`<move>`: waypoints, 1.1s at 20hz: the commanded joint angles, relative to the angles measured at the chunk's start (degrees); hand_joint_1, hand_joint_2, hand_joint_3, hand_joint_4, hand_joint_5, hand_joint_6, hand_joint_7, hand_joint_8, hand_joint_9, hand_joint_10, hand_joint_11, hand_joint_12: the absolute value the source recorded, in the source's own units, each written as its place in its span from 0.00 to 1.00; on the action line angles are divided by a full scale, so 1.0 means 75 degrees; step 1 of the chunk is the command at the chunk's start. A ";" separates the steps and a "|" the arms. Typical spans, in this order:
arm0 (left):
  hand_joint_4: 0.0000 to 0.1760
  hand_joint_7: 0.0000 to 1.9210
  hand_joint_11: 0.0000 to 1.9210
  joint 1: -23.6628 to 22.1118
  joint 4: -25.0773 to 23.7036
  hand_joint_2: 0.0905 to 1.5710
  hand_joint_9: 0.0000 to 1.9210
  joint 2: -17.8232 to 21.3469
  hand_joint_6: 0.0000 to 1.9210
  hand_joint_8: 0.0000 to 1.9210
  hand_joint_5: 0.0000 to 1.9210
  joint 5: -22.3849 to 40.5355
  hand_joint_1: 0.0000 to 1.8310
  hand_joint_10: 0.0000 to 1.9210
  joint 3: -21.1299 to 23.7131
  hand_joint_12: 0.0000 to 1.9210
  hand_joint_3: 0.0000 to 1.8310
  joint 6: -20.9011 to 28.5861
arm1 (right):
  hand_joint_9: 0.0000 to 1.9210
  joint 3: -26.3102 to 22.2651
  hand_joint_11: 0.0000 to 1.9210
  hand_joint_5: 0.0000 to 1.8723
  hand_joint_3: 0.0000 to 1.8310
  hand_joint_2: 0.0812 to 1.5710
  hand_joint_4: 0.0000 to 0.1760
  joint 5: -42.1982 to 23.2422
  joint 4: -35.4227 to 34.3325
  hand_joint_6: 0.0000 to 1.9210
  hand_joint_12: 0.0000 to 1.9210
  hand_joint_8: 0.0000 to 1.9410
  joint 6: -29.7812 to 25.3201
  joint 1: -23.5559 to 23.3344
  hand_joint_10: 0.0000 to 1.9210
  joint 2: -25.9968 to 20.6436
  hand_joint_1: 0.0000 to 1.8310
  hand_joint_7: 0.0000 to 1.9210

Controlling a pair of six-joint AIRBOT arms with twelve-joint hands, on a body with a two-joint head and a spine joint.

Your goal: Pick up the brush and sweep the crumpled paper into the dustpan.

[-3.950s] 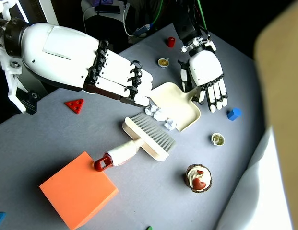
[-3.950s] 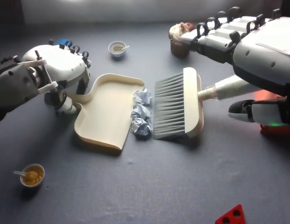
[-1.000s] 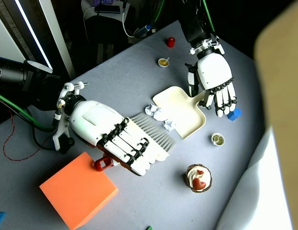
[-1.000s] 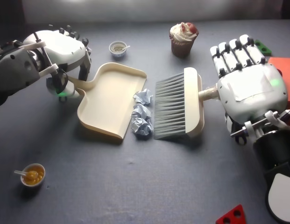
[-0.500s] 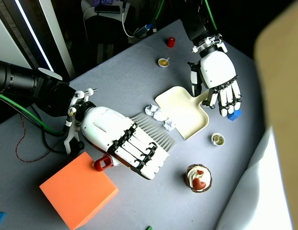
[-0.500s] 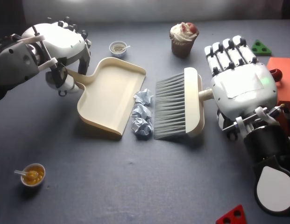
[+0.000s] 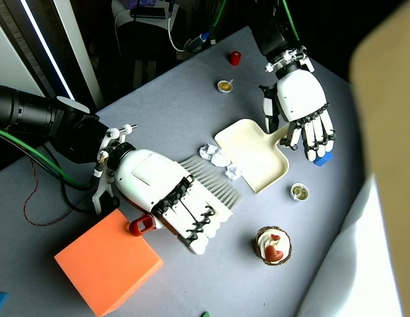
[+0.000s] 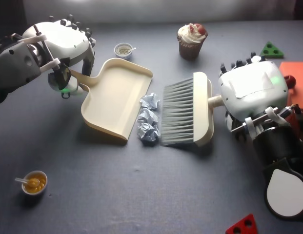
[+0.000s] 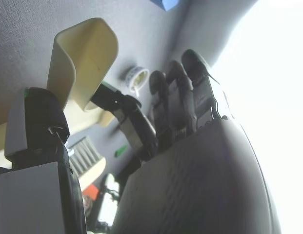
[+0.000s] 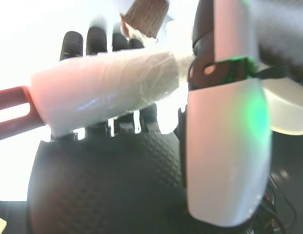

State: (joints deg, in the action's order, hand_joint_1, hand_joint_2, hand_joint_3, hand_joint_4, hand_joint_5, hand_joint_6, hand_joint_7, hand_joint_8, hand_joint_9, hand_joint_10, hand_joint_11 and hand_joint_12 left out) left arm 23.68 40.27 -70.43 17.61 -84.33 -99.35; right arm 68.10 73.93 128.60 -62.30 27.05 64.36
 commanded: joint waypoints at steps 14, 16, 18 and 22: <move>0.00 0.17 0.00 -0.0221 -0.0072 0.67 0.10 0.0109 0.45 0.00 0.55 0.0809 0.61 0.00 -0.0041 0.23 0.00 -0.0033 | 0.66 -0.0121 0.70 0.61 0.00 0.73 0.00 0.0752 0.1243 1.00 1.00 1.00 0.0133 -0.0182 1.00 -0.0590 0.81 0.63; 0.00 0.18 0.00 -0.0235 -0.0069 0.67 0.11 0.0109 0.45 0.00 0.55 0.0811 0.62 0.00 -0.0046 0.24 0.00 -0.0033 | 0.66 -0.0215 0.70 0.61 0.00 0.73 0.00 0.0754 0.1622 1.00 1.00 1.00 0.0536 -0.0176 1.00 -0.0735 0.81 0.64; 0.00 0.16 0.00 -0.0242 -0.0071 0.67 0.10 0.0111 0.46 0.00 0.54 0.0808 0.61 0.00 -0.0058 0.21 0.00 -0.0033 | 0.64 -0.0306 0.68 0.61 0.00 0.73 0.00 0.0677 0.2146 1.00 1.00 1.00 0.1164 -0.0237 1.00 -0.0847 0.80 0.63; 0.00 0.16 0.00 -0.0243 -0.0069 0.67 0.11 0.0120 0.45 0.00 0.54 0.0802 0.61 0.00 -0.0063 0.23 0.00 -0.0033 | 0.64 -0.0556 0.68 0.61 0.00 0.72 0.00 -0.0235 0.2177 1.00 1.00 1.00 0.3649 -0.1029 1.00 -0.0755 0.81 0.62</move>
State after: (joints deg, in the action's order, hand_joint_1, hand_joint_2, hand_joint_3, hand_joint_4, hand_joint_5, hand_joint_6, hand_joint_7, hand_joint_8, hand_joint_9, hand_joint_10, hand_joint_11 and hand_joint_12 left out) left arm 22.44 40.75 -70.43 18.00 -84.40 -99.33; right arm 63.57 66.81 139.96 -33.32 18.83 59.02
